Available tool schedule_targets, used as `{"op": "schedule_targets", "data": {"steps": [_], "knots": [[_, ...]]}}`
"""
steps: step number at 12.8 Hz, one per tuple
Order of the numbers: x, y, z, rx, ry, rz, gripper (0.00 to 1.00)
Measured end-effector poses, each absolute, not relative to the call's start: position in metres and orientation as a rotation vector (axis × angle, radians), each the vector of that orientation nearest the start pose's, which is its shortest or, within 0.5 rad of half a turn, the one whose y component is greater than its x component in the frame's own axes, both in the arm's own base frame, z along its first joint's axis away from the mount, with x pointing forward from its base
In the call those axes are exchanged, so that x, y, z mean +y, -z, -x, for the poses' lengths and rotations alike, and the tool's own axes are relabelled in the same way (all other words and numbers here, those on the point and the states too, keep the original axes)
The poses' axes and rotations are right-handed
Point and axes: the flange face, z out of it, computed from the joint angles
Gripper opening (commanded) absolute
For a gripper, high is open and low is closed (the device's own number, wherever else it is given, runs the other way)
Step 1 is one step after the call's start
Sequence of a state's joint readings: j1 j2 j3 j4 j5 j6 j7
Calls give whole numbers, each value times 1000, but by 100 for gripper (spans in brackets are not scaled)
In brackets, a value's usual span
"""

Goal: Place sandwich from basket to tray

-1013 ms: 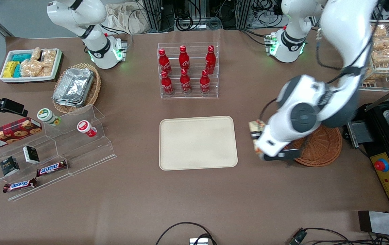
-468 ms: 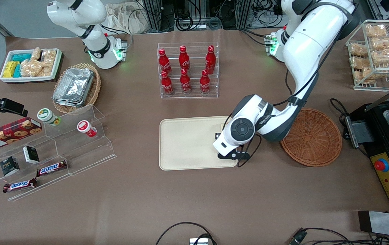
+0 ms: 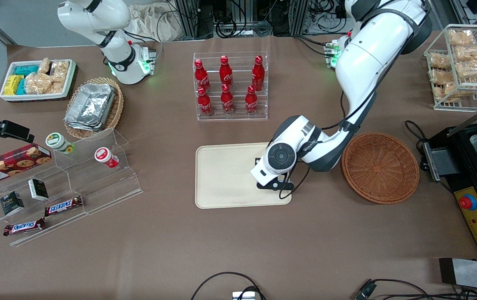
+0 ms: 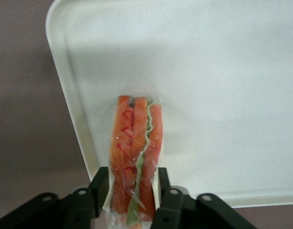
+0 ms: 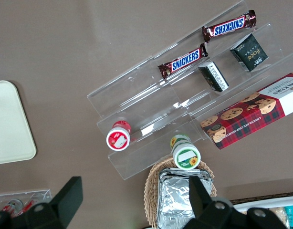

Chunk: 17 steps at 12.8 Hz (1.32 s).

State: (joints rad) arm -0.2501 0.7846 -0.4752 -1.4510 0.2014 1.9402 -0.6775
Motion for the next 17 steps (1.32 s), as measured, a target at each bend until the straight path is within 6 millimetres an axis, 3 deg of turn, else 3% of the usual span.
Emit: {"op": "schedule_targets", "data": {"steps": [2,4,8,11,14,17], "knots": [[-403,-253,-575,59,-379,3120,100],[-387,-278,-591,11,-368,3111,100],[-315,-371,-603,-133,-369,3076,100],[-252,-441,-586,-209,-301,3103,100],[-192,-468,-560,-193,-277,3086,100],[-120,-486,-554,-132,-258,3106,100]]}}
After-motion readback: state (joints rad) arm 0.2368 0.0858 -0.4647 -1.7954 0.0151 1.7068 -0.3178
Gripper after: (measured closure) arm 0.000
